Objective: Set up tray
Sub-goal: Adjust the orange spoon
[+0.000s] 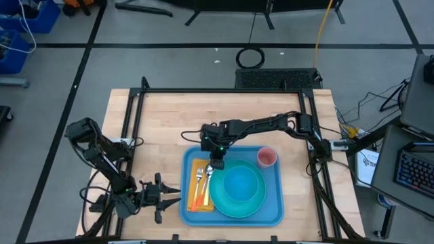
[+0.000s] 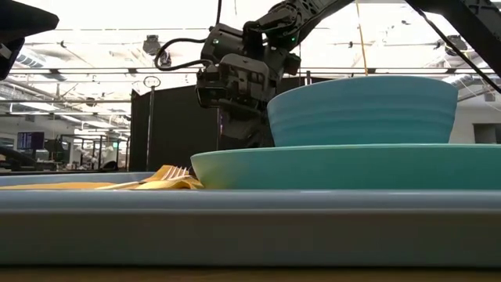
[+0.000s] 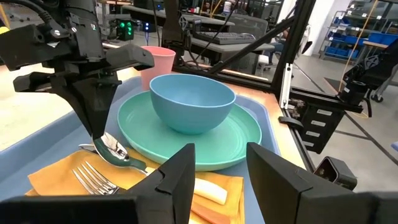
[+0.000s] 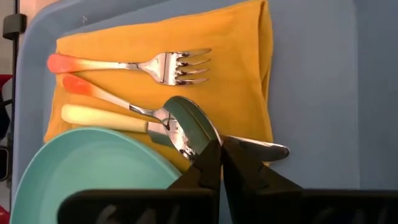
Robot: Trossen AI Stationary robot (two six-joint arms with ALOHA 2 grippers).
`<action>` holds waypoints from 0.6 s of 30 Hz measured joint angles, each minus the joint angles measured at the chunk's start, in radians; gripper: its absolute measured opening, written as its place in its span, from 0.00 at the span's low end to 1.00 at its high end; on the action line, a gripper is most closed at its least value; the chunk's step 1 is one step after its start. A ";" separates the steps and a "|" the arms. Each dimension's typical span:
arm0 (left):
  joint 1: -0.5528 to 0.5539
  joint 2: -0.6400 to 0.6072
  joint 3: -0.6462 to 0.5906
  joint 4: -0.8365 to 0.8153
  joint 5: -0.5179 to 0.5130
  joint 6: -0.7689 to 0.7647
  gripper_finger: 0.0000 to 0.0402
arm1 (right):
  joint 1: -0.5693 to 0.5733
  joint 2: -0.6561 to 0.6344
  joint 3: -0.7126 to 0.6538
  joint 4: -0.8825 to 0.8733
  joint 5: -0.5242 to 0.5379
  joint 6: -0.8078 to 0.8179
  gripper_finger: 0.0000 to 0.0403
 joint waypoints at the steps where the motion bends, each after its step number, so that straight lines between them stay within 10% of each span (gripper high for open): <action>1: 0.000 0.000 0.000 0.000 0.000 0.000 0.37 | 0.000 0.000 0.000 0.001 0.000 -0.009 0.00; 18: 0.000 0.000 0.000 -0.016 -0.002 -0.009 0.37 | -0.001 0.000 0.000 0.027 -0.029 -0.120 0.00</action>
